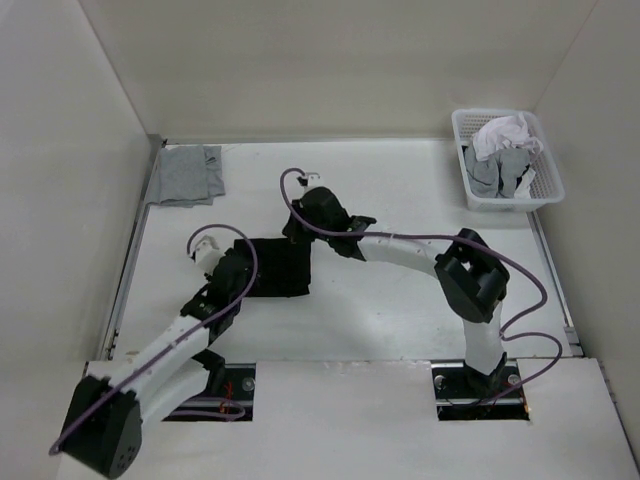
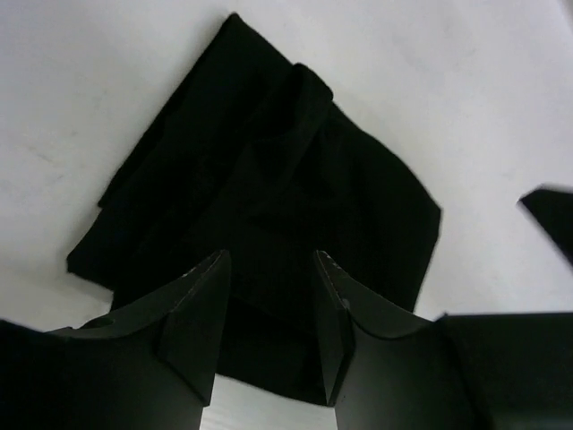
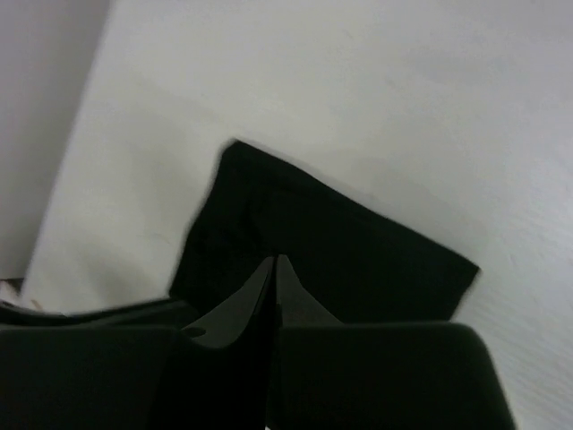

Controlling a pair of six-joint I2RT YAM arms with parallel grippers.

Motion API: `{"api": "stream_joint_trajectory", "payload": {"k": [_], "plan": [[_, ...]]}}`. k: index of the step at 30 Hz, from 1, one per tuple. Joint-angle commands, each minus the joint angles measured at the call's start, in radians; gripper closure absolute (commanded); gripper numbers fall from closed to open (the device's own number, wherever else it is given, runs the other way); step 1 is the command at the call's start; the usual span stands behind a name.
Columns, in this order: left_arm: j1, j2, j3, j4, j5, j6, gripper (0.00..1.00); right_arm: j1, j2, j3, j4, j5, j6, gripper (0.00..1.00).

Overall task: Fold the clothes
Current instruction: Fold the tank top

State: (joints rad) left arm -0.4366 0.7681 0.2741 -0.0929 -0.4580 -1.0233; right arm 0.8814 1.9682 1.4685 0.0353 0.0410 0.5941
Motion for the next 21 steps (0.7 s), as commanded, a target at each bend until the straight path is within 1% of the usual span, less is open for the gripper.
{"api": "stream_joint_trajectory", "payload": {"k": [1, 3, 5, 8, 12, 15, 17, 21], "plan": [[0.012, 0.193, 0.098, 0.257, 0.031, 0.077, 0.60, 0.001, -0.031, -0.131, 0.052, 0.028, 0.027, 0.91], [0.049, 0.276, 0.131, 0.298, 0.030, 0.095, 0.60, -0.003, -0.055, -0.198, 0.080, 0.028, 0.033, 0.79], [0.077, 0.315, 0.149, 0.329, 0.030, 0.104, 0.60, -0.005, -0.084, -0.267, 0.113, 0.030, 0.042, 0.68], [0.112, 0.330, 0.161, 0.351, 0.027, 0.133, 0.61, -0.014, -0.106, -0.342, 0.150, 0.030, 0.067, 0.58], [0.153, 0.375, 0.175, 0.354, 0.036, 0.169, 0.61, -0.037, -0.078, -0.373, 0.184, 0.004, 0.114, 0.53], [0.172, 0.425, 0.183, 0.361, 0.076, 0.177, 0.61, -0.042, -0.063, -0.376, 0.209, -0.018, 0.133, 0.50], [0.178, 0.439, 0.177, 0.384, 0.117, 0.178, 0.61, -0.049, -0.083, -0.398, 0.212, -0.007, 0.136, 0.50], [0.195, 0.474, 0.169, 0.423, 0.169, 0.192, 0.61, -0.071, -0.176, -0.490, 0.259, -0.007, 0.145, 0.45]]}}
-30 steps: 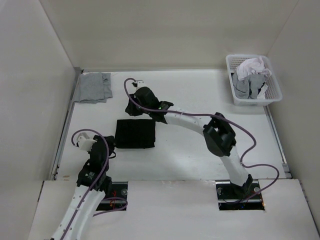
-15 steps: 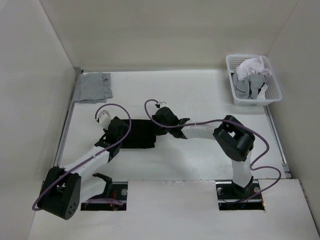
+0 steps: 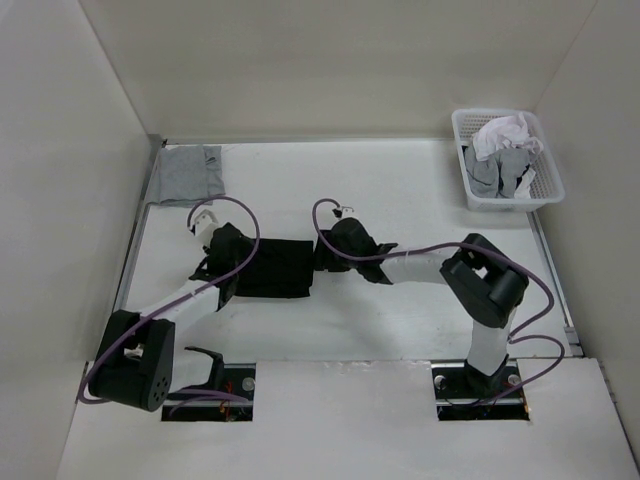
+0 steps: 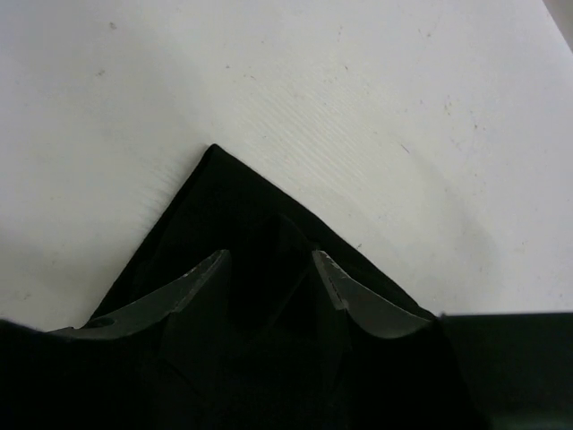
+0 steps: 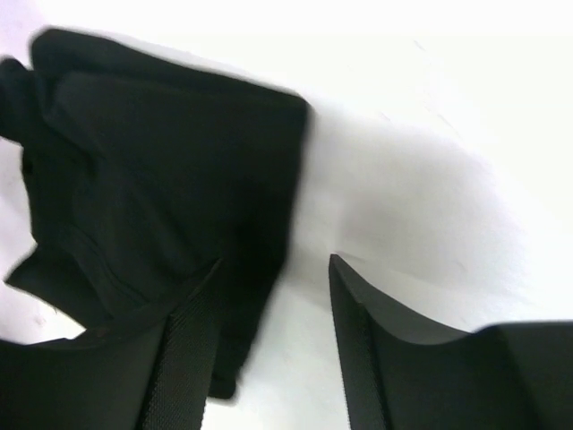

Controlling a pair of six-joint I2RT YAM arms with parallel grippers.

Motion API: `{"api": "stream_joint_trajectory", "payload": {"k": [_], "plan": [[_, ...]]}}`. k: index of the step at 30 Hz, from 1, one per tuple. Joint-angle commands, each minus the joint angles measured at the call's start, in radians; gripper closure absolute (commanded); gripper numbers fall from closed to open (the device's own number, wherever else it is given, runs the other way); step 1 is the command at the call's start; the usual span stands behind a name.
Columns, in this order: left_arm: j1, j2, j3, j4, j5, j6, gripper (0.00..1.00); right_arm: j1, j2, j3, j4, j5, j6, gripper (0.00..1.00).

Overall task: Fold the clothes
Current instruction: Fold the tank top

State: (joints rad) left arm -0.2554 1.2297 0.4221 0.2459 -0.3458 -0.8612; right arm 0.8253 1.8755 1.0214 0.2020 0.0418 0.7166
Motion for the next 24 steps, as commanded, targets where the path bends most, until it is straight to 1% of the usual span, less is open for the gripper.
{"api": "stream_joint_trajectory", "payload": {"k": [1, 4, 6, 9, 11, 14, 16, 17, 20, 21, 22, 24], "plan": [[0.017, 0.023, 0.021, 0.098, 0.070, 0.030, 0.62, -0.021, -0.093, -0.055, 0.099, -0.016, 0.027, 0.44], [0.017, 0.053, 0.020, 0.144, 0.091, 0.024, 0.68, -0.027, -0.064, -0.058, 0.106, -0.051, 0.044, 0.44], [0.017, 0.065, 0.021, 0.148, 0.094, 0.019, 0.74, -0.024, -0.027, -0.046, 0.120, -0.088, 0.064, 0.45], [0.026, 0.071, 0.023, 0.138, 0.088, 0.007, 0.82, -0.024, 0.017, -0.040, 0.177, -0.141, 0.110, 0.51], [0.037, 0.073, 0.023, 0.127, 0.082, -0.004, 0.85, -0.027, 0.037, -0.035, 0.209, -0.174, 0.141, 0.58], [0.055, 0.088, 0.023, 0.121, 0.065, -0.015, 0.87, -0.047, 0.065, -0.021, 0.232, -0.200, 0.170, 0.67], [0.072, 0.108, 0.020, 0.128, 0.054, -0.030, 0.88, -0.051, 0.077, -0.012, 0.240, -0.223, 0.176, 0.68], [0.081, 0.119, 0.020, 0.131, 0.053, -0.041, 0.88, -0.058, 0.085, -0.007, 0.247, -0.236, 0.179, 0.72], [0.103, 0.154, 0.021, 0.162, 0.053, -0.055, 0.89, -0.067, 0.091, -0.007, 0.260, -0.249, 0.193, 0.92], [0.107, 0.163, 0.021, 0.171, 0.053, -0.056, 0.90, -0.071, 0.086, -0.014, 0.263, -0.244, 0.196, 0.97], [0.113, 0.169, 0.021, 0.177, 0.053, -0.064, 0.90, -0.079, 0.077, -0.024, 0.266, -0.238, 0.201, 0.99], [0.129, 0.174, 0.015, 0.179, 0.053, -0.088, 0.91, -0.097, 0.044, -0.059, 0.274, -0.208, 0.207, 1.00]]}}
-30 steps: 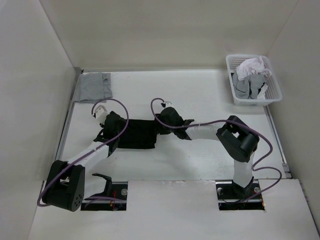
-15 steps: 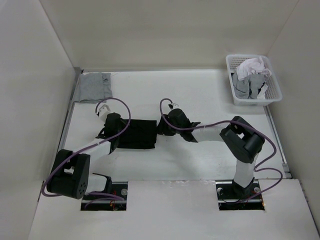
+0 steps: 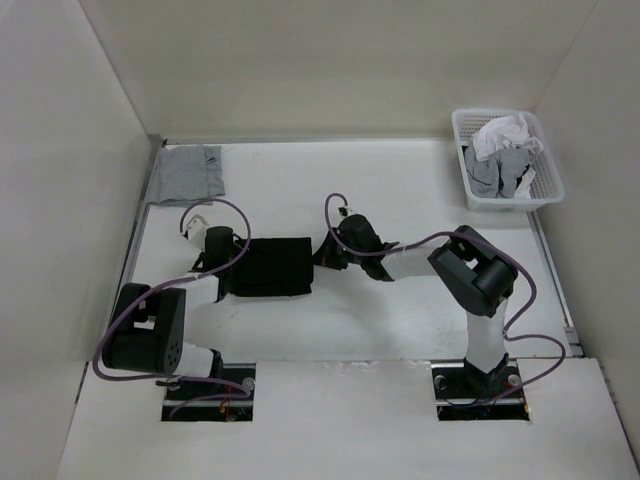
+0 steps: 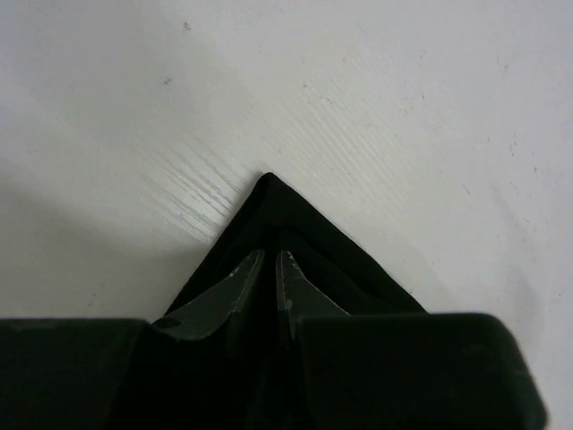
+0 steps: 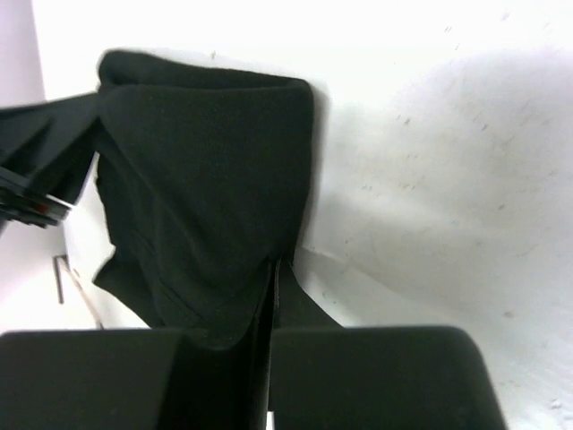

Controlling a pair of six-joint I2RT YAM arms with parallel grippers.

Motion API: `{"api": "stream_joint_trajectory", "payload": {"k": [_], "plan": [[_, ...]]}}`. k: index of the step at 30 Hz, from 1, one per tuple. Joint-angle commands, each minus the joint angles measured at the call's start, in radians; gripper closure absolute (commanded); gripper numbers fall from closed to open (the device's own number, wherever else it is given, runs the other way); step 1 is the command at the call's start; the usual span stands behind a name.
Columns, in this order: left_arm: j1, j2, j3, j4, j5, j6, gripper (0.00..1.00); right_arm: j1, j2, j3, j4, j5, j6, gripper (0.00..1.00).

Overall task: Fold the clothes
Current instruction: Fold the tank top

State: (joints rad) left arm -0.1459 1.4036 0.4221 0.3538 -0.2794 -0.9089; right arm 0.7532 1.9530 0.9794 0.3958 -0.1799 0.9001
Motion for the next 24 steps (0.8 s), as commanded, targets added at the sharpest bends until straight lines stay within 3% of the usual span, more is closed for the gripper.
{"api": "stream_joint_trajectory", "payload": {"k": [1, 4, 7, 9, 14, 20, 24], "plan": [[0.029, 0.000, 0.011, 0.071, -0.014, -0.048, 0.91, -0.033, -0.054, -0.034, 0.080, 0.026, 0.022, 1.00], [0.041, 0.001, 0.009, 0.071, -0.007, -0.061, 0.90, -0.054, -0.081, -0.054, 0.075, 0.017, 0.007, 0.96], [0.026, -0.046, 0.012, 0.083, 0.006, -0.051, 0.79, -0.056, -0.098, -0.059, 0.071, 0.020, -0.012, 0.69], [0.007, -0.125, -0.006, 0.097, 0.006, -0.044, 0.69, -0.056, -0.120, -0.073, 0.063, 0.025, -0.017, 0.58], [-0.057, -0.346, -0.040, 0.050, 0.003, 0.031, 0.52, -0.058, -0.264, -0.157, 0.048, 0.082, -0.033, 0.49], [-0.224, -0.566, -0.055, -0.168, -0.001, 0.113, 0.47, -0.051, -0.535, -0.283, -0.044, 0.229, -0.141, 0.38], [-0.384, -0.615, -0.054, -0.251, -0.015, 0.114, 0.45, -0.036, -0.701, -0.364, -0.116, 0.377, -0.222, 0.32]]}}
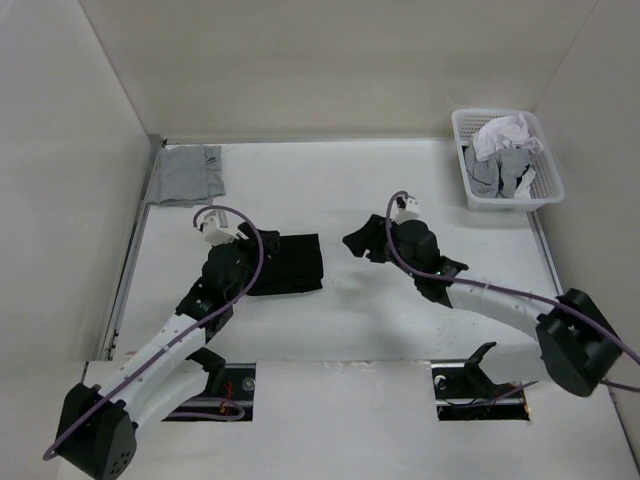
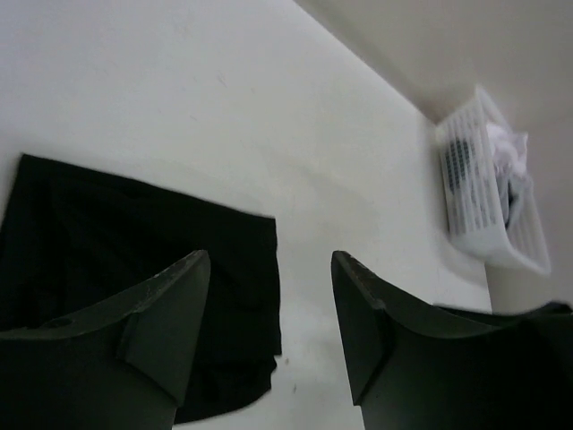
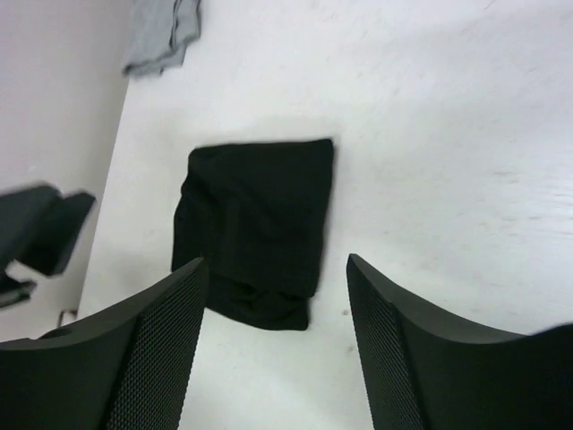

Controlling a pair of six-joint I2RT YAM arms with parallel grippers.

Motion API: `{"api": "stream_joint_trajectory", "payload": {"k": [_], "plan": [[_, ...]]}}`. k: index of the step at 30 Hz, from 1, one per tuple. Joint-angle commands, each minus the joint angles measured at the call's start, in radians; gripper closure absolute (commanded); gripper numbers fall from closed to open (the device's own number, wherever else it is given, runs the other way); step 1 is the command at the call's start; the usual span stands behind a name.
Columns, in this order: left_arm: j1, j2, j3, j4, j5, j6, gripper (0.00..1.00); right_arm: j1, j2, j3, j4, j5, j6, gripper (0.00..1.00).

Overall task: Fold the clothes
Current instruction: Fold the tank top

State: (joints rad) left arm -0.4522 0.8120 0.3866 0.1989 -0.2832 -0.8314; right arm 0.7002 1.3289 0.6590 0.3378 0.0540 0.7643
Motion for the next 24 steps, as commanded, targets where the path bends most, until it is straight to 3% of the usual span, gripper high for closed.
{"api": "stream_joint_trajectory", "payload": {"k": [1, 6, 11, 14, 19, 24], "plan": [[-0.113, -0.025, -0.020, -0.104, -0.016, 0.034, 0.44, 0.018, -0.115, -0.064, -0.071, 0.177, -0.095, 0.30], [-0.314, 0.047, 0.038, -0.073, -0.033, 0.017, 0.39, 0.018, -0.282, -0.221, -0.025, 0.338, -0.094, 0.27], [-0.525, 0.217, 0.152, 0.048, -0.077, 0.049, 0.37, -0.026, -0.365, -0.326, 0.018, 0.417, -0.085, 0.26], [-0.599, 0.352, 0.230, 0.079, -0.085, 0.069, 0.36, -0.070, -0.385, -0.354, 0.033, 0.403, -0.083, 0.32], [-0.680, 0.509, 0.313, 0.131, -0.079, 0.072, 0.36, -0.127, -0.421, -0.378, 0.024, 0.399, -0.065, 0.63], [-0.727, 0.564, 0.362, 0.158, -0.076, 0.094, 0.37, -0.184, -0.428, -0.392, 0.003, 0.397, -0.034, 0.64]]}}
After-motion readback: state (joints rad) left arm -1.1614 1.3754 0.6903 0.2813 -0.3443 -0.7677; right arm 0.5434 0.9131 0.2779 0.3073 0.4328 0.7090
